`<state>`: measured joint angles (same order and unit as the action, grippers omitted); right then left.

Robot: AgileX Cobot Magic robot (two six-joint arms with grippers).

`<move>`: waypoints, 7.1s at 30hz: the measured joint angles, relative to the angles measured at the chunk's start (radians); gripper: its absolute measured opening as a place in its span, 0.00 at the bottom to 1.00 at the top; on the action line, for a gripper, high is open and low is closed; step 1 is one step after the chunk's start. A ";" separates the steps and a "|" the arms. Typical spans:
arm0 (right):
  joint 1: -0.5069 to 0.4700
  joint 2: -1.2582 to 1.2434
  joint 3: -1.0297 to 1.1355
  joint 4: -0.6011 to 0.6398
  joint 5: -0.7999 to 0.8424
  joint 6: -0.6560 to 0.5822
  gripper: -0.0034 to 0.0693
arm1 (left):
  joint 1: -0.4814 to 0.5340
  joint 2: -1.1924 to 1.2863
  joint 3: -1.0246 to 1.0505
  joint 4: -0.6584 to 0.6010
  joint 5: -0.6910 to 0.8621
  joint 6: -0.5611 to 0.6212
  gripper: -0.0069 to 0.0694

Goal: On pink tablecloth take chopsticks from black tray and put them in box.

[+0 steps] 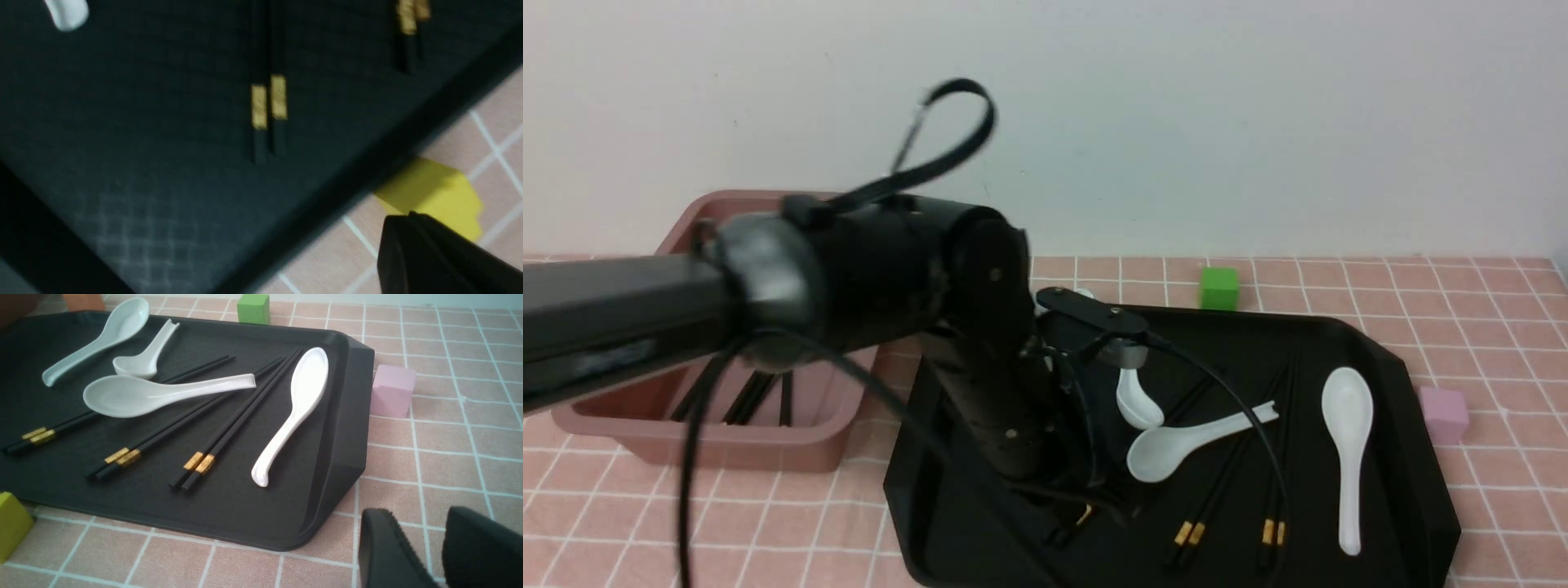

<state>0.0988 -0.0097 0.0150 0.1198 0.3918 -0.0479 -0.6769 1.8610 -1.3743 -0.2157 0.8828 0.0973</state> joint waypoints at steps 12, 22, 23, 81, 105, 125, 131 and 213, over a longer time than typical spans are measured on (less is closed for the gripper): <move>0.000 0.000 0.000 0.000 0.000 0.000 0.38 | 0.000 0.159 -0.102 0.093 -0.002 0.000 0.51; 0.000 0.000 0.000 0.000 0.000 0.000 0.38 | 0.000 0.208 -0.102 0.129 -0.100 0.000 0.61; 0.000 0.000 0.000 0.000 0.000 0.000 0.38 | 0.000 0.213 -0.102 0.130 -0.103 0.000 0.61; 0.000 0.000 0.000 0.000 0.000 0.000 0.38 | 0.559 -0.138 0.126 0.216 -0.146 -0.170 0.25; 0.000 0.000 0.000 0.000 0.000 0.000 0.38 | 0.558 -0.698 0.260 0.104 -0.216 -0.185 0.07; 0.000 0.000 0.000 0.000 0.000 0.000 0.38 | 0.558 -1.866 1.201 -0.026 -0.565 -0.184 0.07; 0.000 0.000 0.000 0.000 0.000 0.000 0.38 | 0.558 -1.871 1.225 -0.032 -0.570 -0.184 0.07; 0.000 0.000 0.000 0.000 0.000 0.000 0.38 | 0.697 -1.871 1.405 0.173 -0.493 -0.435 0.10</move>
<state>0.0988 -0.0097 0.0150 0.1200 0.3918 -0.0479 0.0201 -0.0097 0.0304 -0.0429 0.3893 -0.3381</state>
